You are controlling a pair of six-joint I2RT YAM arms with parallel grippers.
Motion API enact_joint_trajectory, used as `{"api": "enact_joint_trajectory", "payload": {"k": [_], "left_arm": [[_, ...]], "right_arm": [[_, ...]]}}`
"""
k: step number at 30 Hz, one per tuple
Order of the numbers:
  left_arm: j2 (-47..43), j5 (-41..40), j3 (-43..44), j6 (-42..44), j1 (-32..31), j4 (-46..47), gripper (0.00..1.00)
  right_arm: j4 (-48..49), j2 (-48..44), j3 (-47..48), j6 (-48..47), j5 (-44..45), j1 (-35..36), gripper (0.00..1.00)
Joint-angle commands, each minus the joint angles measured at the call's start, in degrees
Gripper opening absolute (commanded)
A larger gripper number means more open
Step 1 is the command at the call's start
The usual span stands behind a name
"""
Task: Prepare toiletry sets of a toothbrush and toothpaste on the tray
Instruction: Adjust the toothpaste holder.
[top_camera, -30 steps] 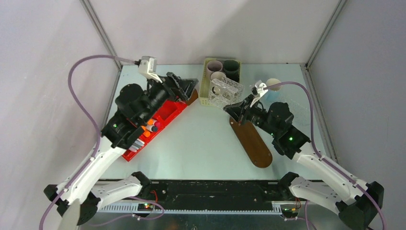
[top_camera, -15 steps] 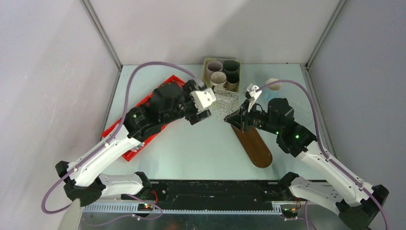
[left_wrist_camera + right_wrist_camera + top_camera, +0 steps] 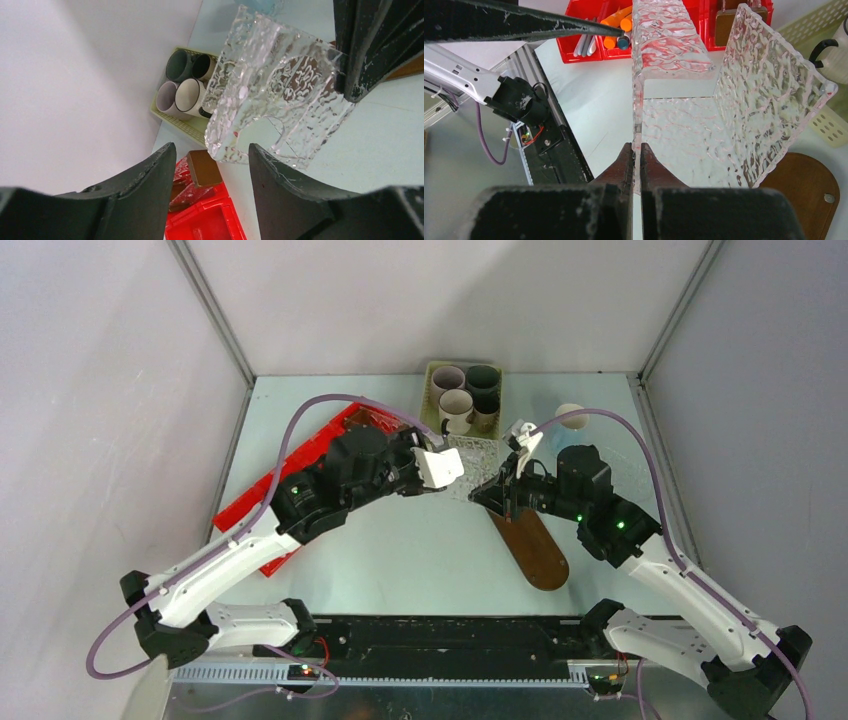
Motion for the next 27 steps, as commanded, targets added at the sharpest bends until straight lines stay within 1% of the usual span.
{"api": "enact_joint_trajectory", "payload": {"k": [1, 6, 13, 17, 21, 22, 23, 24, 27], "left_arm": [[-0.6, 0.5, 0.0, 1.1, -0.3, 4.4, 0.61], [0.9, 3.1, 0.9, 0.4, -0.3, 3.1, 0.61], [2.8, 3.9, 1.6, 0.9, -0.3, 1.9, 0.61], [4.3, 4.0, 2.5, 1.1, -0.4, 1.5, 0.59], [5.0, 4.0, 2.8, 1.0, -0.4, 0.9, 0.46], [5.0, 4.0, 2.7, 0.7, -0.4, 0.9, 0.41], [4.9, 4.0, 2.6, 0.5, -0.3, 0.9, 0.38], [4.8, 4.0, 2.6, 0.2, -0.3, 0.9, 0.33], [4.2, 3.7, 1.9, -0.9, -0.4, 1.3, 0.21]], "right_arm": [[2.3, -0.6, 3.2, -0.9, -1.5, 0.0, 0.0], [2.3, -0.7, 3.2, -0.8, -1.9, 0.1, 0.0], [3.1, -0.2, 3.3, -0.3, -4.1, 0.4, 0.0], [3.5, 0.4, 3.2, -0.3, -5.6, 0.7, 0.0], [2.9, 0.6, 3.2, -1.1, -6.0, 0.7, 0.0], [2.7, 0.6, 3.2, -1.3, -5.8, 0.7, 0.0], [2.6, 0.6, 3.2, -1.6, -5.3, 0.6, 0.0], [2.4, 0.6, 3.3, -1.7, -5.0, 0.6, 0.0], [2.3, 0.3, 3.2, -2.1, -3.1, 0.5, 0.01]]}}
